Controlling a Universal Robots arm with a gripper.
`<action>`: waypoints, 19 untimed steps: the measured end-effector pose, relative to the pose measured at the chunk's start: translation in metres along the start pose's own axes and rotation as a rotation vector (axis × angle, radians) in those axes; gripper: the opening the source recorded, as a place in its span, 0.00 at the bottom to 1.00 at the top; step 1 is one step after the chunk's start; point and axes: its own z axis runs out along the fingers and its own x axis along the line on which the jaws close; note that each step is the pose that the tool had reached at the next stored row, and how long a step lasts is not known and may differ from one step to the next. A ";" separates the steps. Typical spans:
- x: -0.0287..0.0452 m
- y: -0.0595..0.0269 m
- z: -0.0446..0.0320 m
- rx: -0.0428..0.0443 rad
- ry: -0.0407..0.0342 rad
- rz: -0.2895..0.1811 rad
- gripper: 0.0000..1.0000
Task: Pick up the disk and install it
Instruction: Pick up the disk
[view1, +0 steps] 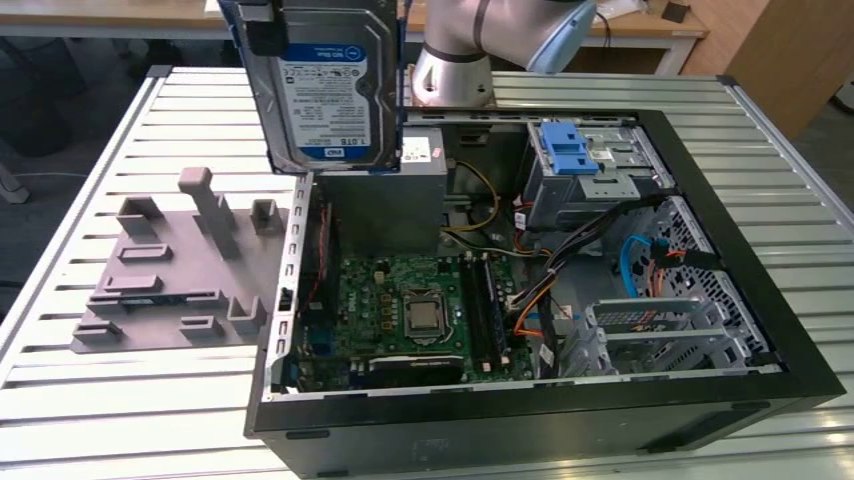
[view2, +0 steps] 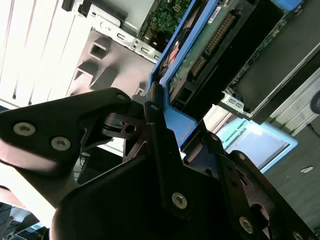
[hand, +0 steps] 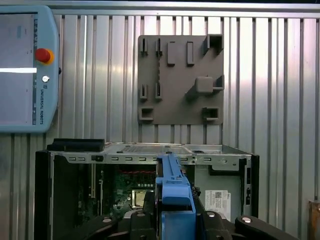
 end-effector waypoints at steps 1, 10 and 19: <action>0.0001 -0.0029 0.0000 0.0001 0.0000 0.000 0.36; 0.0011 -0.0299 -0.0005 -0.0001 0.0000 0.000 0.36; 0.0021 -0.0469 -0.0005 0.0000 0.0000 0.000 0.36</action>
